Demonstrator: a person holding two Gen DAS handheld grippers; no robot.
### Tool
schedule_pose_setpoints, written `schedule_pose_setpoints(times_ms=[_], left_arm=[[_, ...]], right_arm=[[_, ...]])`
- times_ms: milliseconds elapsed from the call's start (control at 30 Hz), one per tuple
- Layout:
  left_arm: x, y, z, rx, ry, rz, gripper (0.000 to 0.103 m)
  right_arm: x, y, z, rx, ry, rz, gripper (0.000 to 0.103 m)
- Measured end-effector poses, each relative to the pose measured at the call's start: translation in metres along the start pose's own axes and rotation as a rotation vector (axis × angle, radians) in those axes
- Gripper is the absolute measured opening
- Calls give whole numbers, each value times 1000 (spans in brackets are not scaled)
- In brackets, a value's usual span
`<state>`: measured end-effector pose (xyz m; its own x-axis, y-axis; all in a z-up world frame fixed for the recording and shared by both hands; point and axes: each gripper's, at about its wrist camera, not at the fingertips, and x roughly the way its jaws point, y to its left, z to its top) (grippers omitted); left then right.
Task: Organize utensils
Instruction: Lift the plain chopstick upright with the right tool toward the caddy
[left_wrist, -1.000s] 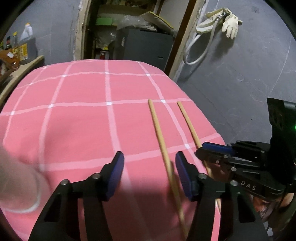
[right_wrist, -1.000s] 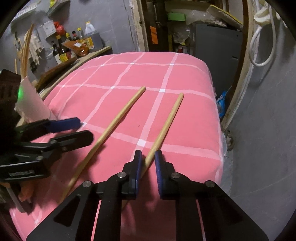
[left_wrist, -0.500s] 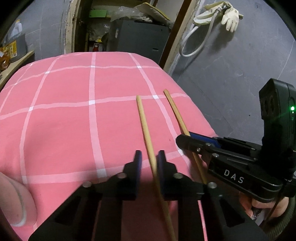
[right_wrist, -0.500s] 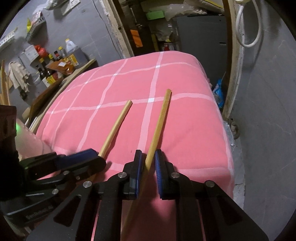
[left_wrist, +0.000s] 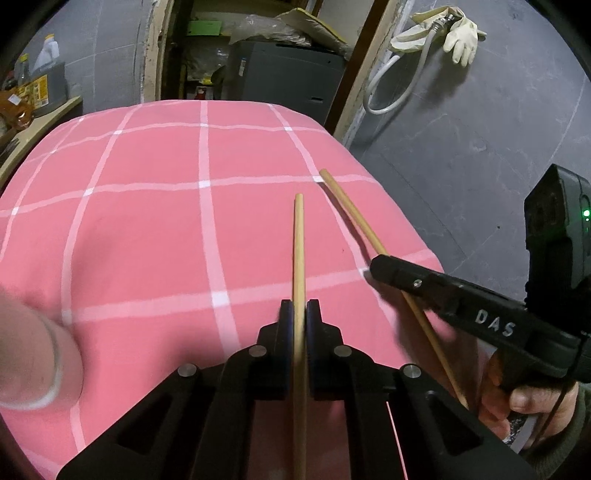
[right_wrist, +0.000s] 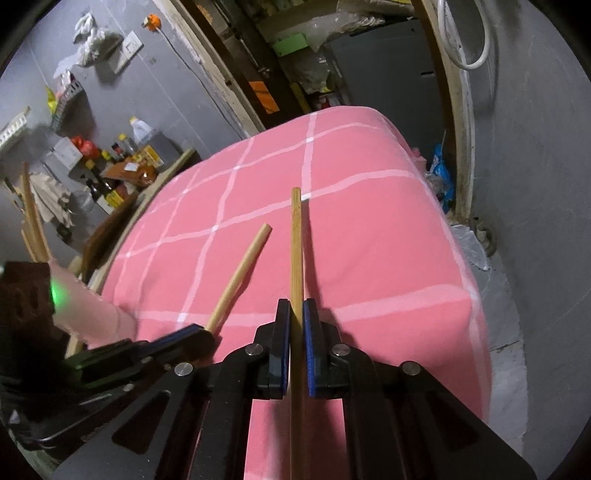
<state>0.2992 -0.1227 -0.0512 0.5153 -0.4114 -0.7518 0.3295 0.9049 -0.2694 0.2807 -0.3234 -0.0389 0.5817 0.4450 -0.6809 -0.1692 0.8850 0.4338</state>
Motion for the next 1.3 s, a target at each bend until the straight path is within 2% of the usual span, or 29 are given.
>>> schedule_pose_setpoints(times_ms=[100, 200, 433, 767, 867, 1033, 1300], left_arm=[[-9, 0, -5, -11, -16, -3, 4], [-24, 2, -8, -20, -66, -11, 4], [-69, -6, -18, 0, -265, 5, 4], [-137, -14, -23, 18, -566, 31, 5], [-157, -11, -20, 22, -635, 42, 5], [-187, 3, -15, 3, -733, 61, 5], [-223, 39, -3, -34, -831, 86, 5]], right_arm=[[-10, 4, -7, 24, -37, 36, 5], [-24, 10, -14, 23, -102, 66, 5], [-64, 44, -26, -80, -320, 60, 5], [-97, 87, -29, -165, -558, 121, 5], [-103, 103, -28, -195, -619, 135, 5], [-105, 133, -22, -232, -702, 185, 5], [-93, 186, 5, -305, -742, 317, 5]])
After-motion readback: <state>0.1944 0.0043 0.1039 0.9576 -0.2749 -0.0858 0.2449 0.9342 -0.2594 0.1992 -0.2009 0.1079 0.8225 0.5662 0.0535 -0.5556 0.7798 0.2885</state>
